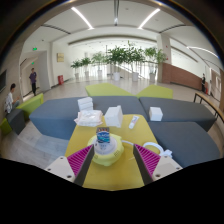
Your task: Unplug charger
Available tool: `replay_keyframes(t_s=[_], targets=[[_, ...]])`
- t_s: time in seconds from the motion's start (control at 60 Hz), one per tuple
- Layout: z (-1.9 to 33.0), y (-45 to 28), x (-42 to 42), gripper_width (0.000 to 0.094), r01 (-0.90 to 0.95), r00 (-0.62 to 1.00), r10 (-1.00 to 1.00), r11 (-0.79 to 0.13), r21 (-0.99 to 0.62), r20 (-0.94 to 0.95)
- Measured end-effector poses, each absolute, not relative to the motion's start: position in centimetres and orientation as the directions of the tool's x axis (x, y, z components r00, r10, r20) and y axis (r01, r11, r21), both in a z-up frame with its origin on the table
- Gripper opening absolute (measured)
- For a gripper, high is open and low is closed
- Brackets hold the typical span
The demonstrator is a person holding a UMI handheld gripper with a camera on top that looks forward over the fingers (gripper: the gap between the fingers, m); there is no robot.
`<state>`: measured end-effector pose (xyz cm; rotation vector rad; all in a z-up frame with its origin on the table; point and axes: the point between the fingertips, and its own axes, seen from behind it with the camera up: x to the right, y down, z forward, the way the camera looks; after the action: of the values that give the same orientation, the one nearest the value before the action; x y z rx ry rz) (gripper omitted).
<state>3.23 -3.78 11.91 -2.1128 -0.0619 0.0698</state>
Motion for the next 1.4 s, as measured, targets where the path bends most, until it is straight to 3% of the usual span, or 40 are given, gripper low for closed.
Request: replay_keyframes(t_s=[0.3, 0.383, 0.433, 0.517, 0.617, 0.75, 0.8, 0.883, 0.983, 1.083, 1.15, 1.267, 1.4], targets=[[5.5, 7.3, -0.9, 0.0810, 0.011, 0.997, 0.069, -0.486, -0.874, -0.026], [4.2, 9.4, -1.7, 0.0672, 0.015, 0.997, 0.076, -0.475, -0.880, -0.024], [3.2, 10.1, -1.6, 0.0373, 0.033, 0.998, 0.070, -0.466, -0.884, 0.000], [3.9, 10.2, -1.6, 0.0298, 0.057, 0.997, 0.069, -0.406, -0.912, 0.032], [3.7, 10.4, -1.6, 0.0193, 0.015, 0.998, 0.064, -0.417, -0.909, -0.013], [4.0, 10.6, -1.9, 0.0174, 0.036, 0.997, 0.077, -0.436, -0.899, 0.002], [5.9, 10.3, -1.5, 0.0176, 0.003, 0.998, 0.065, -0.416, -0.909, -0.026], [14.3, 10.0, 0.0, 0.0175, 0.012, 0.999, 0.039, -0.265, -0.964, 0.002], [21.6, 9.2, 2.2, 0.0176, -0.024, 0.999, 0.022, -0.189, -0.982, -0.029], [23.6, 7.9, 6.0, 0.0176, 0.007, 1.000, -0.015, -0.178, -0.984, 0.010], [21.2, 6.9, 8.2, 0.0176, 0.005, 1.000, -0.026, -0.245, -0.970, 0.012], [10.4, 5.1, 10.9, 0.0180, -0.002, 1.000, -0.026, -0.436, -0.900, 0.010], [1.6, 2.7, 10.5, 0.0183, 0.038, 0.999, 0.019, -0.596, -0.802, 0.033]])
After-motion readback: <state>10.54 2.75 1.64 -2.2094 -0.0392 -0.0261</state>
